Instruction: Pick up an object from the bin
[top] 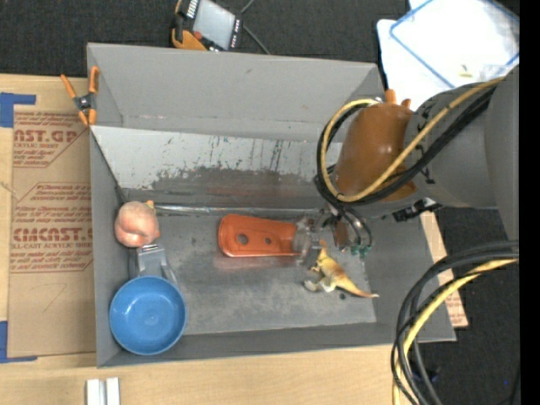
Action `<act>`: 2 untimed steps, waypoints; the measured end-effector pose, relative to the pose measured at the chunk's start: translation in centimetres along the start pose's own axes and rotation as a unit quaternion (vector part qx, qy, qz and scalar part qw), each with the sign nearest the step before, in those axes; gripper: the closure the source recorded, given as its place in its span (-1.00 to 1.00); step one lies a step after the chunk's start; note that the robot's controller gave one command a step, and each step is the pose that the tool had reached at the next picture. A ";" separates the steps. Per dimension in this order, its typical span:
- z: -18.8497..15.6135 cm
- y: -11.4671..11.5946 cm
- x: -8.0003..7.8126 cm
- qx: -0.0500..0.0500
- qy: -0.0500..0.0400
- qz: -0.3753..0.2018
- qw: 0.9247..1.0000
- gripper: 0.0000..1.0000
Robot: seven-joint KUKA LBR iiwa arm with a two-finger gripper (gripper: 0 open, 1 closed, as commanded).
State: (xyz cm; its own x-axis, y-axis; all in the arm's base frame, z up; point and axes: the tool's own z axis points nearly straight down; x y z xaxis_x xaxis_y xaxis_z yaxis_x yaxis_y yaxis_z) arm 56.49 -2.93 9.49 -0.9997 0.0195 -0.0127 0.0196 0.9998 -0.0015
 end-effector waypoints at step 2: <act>1.7 1.3 -0.6 0.000 -0.002 -0.002 1.000 1.00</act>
Offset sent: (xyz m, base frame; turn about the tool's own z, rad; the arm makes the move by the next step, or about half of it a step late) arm 0.0066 0.0138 -0.0172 -0.0198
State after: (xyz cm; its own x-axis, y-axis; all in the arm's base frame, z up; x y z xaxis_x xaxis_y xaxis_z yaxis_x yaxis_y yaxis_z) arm 57.14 -1.66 7.76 -0.9997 0.0158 -0.0174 0.0159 0.9999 -0.0017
